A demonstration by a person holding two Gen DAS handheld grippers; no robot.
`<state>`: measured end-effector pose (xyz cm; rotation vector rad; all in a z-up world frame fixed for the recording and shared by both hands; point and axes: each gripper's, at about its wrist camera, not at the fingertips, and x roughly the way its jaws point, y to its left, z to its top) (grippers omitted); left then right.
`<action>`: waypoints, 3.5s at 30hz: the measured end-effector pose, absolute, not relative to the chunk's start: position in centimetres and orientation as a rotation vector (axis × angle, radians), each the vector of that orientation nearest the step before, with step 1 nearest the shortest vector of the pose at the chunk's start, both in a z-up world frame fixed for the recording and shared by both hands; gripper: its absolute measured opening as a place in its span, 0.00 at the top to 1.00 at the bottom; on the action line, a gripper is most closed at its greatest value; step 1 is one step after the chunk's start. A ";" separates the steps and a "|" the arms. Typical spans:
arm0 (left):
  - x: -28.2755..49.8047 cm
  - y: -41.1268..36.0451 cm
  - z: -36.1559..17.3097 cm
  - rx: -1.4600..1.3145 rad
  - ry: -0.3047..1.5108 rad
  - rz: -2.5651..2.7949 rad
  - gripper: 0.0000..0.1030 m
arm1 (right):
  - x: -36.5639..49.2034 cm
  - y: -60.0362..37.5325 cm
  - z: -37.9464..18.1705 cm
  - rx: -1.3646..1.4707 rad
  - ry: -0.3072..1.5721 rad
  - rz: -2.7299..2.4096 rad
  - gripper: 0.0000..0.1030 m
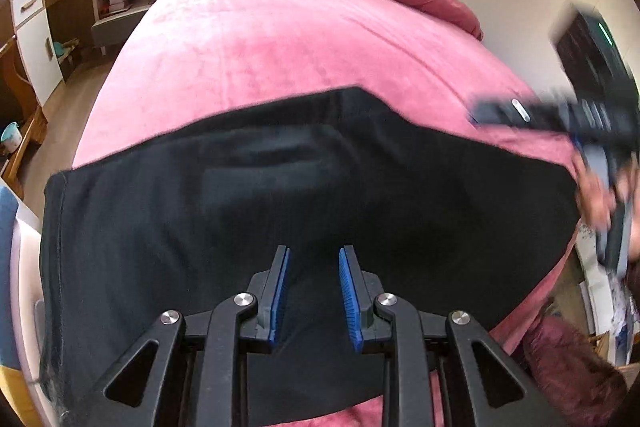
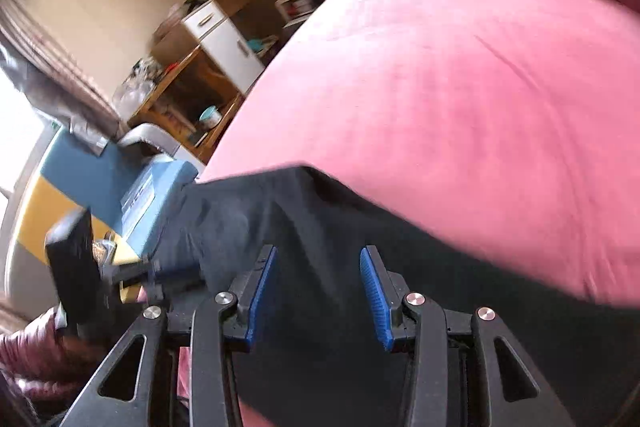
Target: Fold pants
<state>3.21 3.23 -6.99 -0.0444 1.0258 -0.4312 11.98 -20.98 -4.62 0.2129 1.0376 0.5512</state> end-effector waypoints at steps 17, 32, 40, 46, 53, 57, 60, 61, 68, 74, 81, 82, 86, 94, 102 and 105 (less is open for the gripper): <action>2.4 5.7 -10.6 -0.164 1.092 -0.421 0.76 | 21.8 -13.7 -12.0 0.049 1.193 0.532 0.95; 7.3 11.0 -8.8 -0.152 1.008 -0.218 0.75 | 14.2 -20.0 -5.8 0.113 1.045 0.491 0.88; 6.6 10.9 -10.5 -0.118 1.036 -0.123 0.75 | 13.3 -22.9 -11.3 0.053 1.155 0.291 0.95; 5.8 8.7 -8.7 -0.100 1.024 -0.159 0.71 | 11.0 -26.1 -9.0 0.192 1.078 0.256 0.89; 2.8 5.2 -7.5 -0.065 1.008 -0.290 0.70 | 2.3 -40.4 -6.1 0.501 0.943 0.017 0.76; 1.8 2.8 -7.2 -0.046 1.017 -0.359 0.70 | -4.1 -49.2 -5.6 0.685 0.834 -0.175 0.70; 1.8 1.7 -7.1 -0.038 1.029 -0.384 0.70 | -9.6 -55.6 -5.8 0.847 0.729 -0.305 0.64; 1.6 1.4 -7.0 -0.030 1.030 -0.391 0.70 | -11.5 -57.8 -6.2 0.910 0.687 -0.357 0.61; 1.8 -1.0 -7.0 0.030 1.054 -0.414 0.70 | -17.6 -66.3 -10.0 1.216 0.505 -0.492 0.60; 1.3 -1.8 -6.9 0.041 1.072 -0.415 0.70 | -17.3 -68.2 -12.6 1.307 0.461 -0.495 0.60; 1.3 -2.7 -8.0 0.060 1.109 -0.412 0.70 | -14.6 -69.1 -13.4 1.306 0.446 -0.490 0.63; 1.2 -2.8 -8.0 0.060 1.111 -0.414 0.70 | -14.2 -69.3 -13.3 1.291 0.458 -0.495 0.69; 1.2 -3.2 -8.2 0.040 1.113 -0.433 0.70 | -12.0 -68.4 -10.0 1.138 0.505 -0.457 0.82; 1.6 -2.9 -8.0 -0.047 1.124 -0.493 0.70 | -5.9 -58.3 -0.9 0.784 0.595 -0.134 0.82; 1.7 -1.2 -7.2 -0.143 1.127 -0.544 0.70 | 0.3 -44.0 -0.3 0.586 0.762 0.171 0.82; 2.0 -0.3 -7.3 -0.192 1.134 -0.560 0.70 | 1.8 -38.0 -2.3 0.510 0.870 0.275 0.82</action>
